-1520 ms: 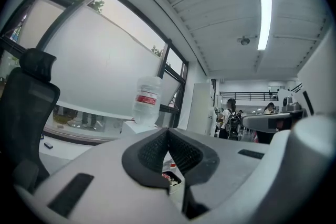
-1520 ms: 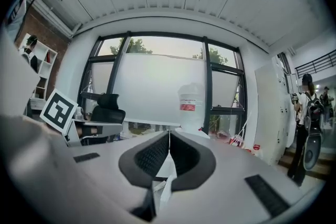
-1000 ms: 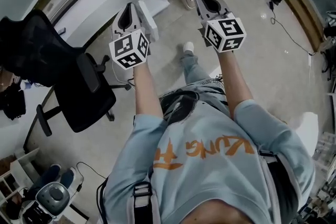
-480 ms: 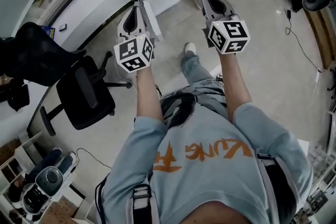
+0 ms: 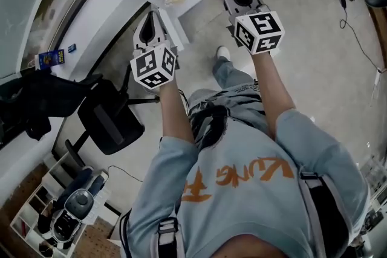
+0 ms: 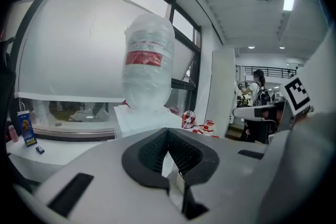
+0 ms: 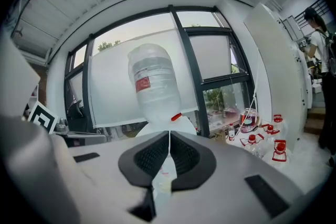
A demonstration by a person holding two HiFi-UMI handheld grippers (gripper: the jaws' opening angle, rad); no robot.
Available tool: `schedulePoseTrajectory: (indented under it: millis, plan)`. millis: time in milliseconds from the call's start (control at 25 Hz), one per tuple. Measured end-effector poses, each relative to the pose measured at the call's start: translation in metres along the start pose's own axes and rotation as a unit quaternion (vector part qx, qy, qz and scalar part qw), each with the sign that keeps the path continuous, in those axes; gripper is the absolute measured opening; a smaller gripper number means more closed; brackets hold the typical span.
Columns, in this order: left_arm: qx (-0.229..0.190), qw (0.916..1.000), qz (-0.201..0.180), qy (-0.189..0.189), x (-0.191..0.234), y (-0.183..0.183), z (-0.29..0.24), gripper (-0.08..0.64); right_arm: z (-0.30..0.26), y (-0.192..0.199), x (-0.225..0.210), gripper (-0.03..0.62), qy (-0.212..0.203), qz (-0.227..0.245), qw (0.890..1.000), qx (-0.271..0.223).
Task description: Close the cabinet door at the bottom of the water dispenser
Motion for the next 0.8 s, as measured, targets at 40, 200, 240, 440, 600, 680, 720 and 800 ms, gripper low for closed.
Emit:
schedulePoseTrajectory:
  millis: [40,200,240,440,600,680,720,800]
  plan:
    - [0.002,1.0000,0.004,-0.003,-0.002,0.000,-0.005,0.021,-0.007,0.001,-0.005,0.029,-0.007,-0.002,1.000,0.003]
    - [0.017,0.9997,0.013,-0.006,-0.003,0.010,-0.012,0.021,-0.032,0.018,-0.014,0.029,-0.026,-0.014,0.999,0.027]
    - [0.022,0.9995,0.018,-0.014,0.000,0.015,-0.011,0.021,-0.039,0.024,-0.013,0.029,-0.033,-0.014,0.999,0.035]
    - [0.040,0.9975,0.030,-0.050,0.026,0.045,-0.022,0.021,-0.075,0.053,-0.008,0.029,-0.058,0.001,0.997,0.058]
    - [0.066,0.9952,0.038,-0.062,0.037,0.081,-0.028,0.021,-0.088,0.086,-0.006,0.029,-0.071,0.009,0.994,0.078]
    - [0.081,0.9934,0.045,-0.067,0.043,0.099,-0.031,0.021,-0.093,0.106,-0.005,0.029,-0.078,0.012,0.992,0.094]
    - [0.088,0.9926,0.048,-0.069,0.045,0.109,-0.033,0.021,-0.095,0.116,-0.004,0.029,-0.082,0.014,0.991,0.103]
    - [0.101,0.9912,0.051,-0.069,0.047,0.126,-0.037,0.021,-0.100,0.137,-0.004,0.029,-0.089,0.018,0.989,0.119]
Point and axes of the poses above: the fingertips, and each gripper's own axes: z backward along the fingers, x to its left, y out of its underside, the point moved 9 cm from there along z, backward along the fingers, and after that the axes turned 7 degrees about -y, right-handed, at the moved point
